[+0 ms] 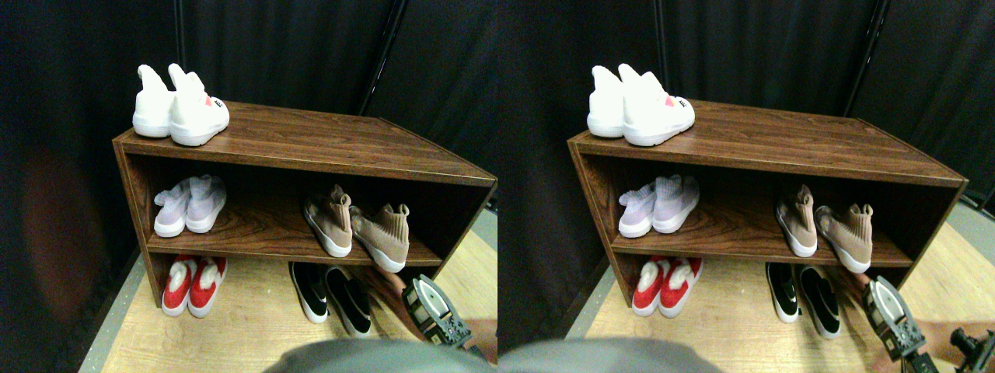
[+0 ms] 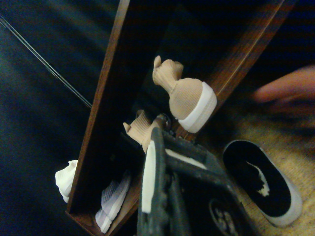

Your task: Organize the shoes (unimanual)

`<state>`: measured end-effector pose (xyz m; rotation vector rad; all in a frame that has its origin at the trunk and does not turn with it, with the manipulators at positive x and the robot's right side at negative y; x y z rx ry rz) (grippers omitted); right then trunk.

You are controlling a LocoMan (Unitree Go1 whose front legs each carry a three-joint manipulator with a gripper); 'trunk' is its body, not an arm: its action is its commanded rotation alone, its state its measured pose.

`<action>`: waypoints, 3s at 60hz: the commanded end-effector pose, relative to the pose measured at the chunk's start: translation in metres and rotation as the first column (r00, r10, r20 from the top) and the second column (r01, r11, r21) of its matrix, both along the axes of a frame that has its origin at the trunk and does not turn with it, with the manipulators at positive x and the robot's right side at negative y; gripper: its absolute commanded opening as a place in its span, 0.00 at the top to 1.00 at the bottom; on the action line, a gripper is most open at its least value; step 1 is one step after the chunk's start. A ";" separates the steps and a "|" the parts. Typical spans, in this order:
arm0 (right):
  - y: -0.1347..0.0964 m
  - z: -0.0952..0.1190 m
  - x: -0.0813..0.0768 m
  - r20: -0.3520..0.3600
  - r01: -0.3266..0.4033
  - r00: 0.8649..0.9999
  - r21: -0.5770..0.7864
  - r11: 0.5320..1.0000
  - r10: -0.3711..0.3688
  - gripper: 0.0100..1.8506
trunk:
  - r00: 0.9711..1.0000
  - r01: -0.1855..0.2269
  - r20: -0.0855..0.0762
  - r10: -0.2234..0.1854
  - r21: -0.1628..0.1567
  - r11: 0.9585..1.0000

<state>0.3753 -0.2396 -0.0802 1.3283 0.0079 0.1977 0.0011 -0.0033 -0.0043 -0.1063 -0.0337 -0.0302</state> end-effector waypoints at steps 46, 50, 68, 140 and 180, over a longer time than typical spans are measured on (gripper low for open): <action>0.000 0.022 0.035 -0.008 -0.026 1.000 -0.123 0.992 0.025 0.13 | 0.999 -0.005 0.038 0.006 -0.026 1.000; -0.002 0.014 0.044 -0.039 -0.028 0.999 -0.095 0.995 0.024 0.11 | 0.999 -0.008 0.036 0.009 -0.026 1.000; -0.010 -0.012 0.072 -0.098 0.034 0.995 -0.025 0.999 -0.036 0.15 | 0.999 -0.024 0.030 0.024 -0.026 0.999; -0.002 -0.032 0.101 -0.134 0.066 0.989 0.020 0.998 -0.063 0.17 | 0.999 -0.046 0.015 0.046 -0.035 0.998; -0.032 0.003 0.036 0.005 0.079 0.997 -0.072 0.994 -0.079 0.31 | 1.000 -0.018 0.025 0.018 -0.019 1.000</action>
